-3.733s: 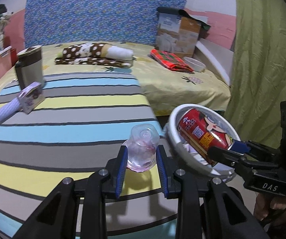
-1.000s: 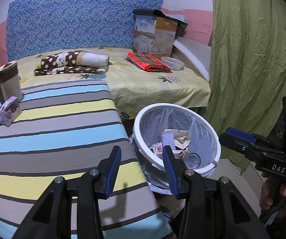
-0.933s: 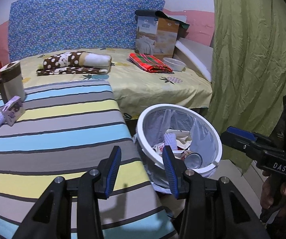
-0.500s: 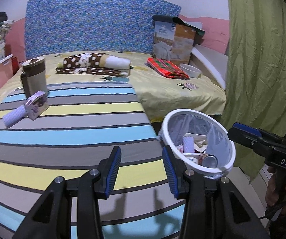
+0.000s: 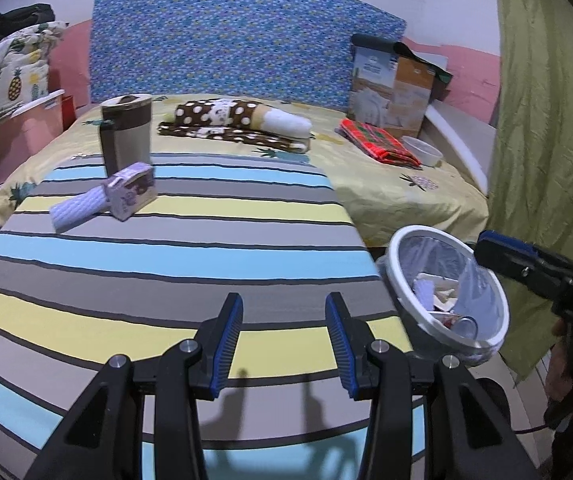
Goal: Collect trash
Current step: 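Move both tools back over the mattress toward the foam sleeve and carton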
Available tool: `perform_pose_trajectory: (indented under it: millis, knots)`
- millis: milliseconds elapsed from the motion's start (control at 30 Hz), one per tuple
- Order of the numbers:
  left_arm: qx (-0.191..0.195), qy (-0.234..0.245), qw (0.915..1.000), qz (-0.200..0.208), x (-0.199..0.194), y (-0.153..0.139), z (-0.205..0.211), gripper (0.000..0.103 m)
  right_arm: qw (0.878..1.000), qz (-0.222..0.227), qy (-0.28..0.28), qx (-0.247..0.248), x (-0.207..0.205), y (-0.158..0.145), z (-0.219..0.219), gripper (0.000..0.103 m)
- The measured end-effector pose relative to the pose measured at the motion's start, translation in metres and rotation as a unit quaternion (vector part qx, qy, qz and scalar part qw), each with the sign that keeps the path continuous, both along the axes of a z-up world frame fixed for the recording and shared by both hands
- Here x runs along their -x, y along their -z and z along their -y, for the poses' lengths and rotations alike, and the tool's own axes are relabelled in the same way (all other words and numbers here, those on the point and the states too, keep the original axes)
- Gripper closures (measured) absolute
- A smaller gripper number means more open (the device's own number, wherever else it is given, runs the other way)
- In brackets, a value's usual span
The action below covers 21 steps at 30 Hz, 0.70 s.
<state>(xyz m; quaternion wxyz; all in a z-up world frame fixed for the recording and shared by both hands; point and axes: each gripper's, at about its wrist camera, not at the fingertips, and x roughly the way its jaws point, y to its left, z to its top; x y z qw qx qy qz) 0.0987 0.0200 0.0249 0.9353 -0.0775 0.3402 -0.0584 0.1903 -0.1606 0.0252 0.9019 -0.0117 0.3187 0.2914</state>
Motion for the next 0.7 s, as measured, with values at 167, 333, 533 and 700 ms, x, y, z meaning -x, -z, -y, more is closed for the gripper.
perform_pose_trajectory:
  millis: [167, 333, 533, 700]
  knots:
    - [-0.007, -0.021, 0.9997, 0.003, -0.002, -0.003, -0.022, 0.058, 1.0, 0.018, -0.01, -0.003, -0.006, -0.013, -0.009, 0.046]
    - [-0.015, -0.041, 0.999, 0.008, -0.005, -0.009, -0.044, 0.058, 0.999, 0.025, -0.012, -0.019, -0.012, -0.019, -0.014, 0.046]
    - [-0.022, -0.064, 0.9976, 0.015, -0.003, -0.015, -0.067, 0.058, 0.999, 0.033, -0.025, -0.025, -0.012, -0.023, -0.026, 0.046]
    - [-0.029, -0.075, 0.9966, 0.018, -0.006, -0.018, -0.079, 0.058, 0.999, 0.028, -0.04, -0.016, -0.019, -0.026, -0.04, 0.046]
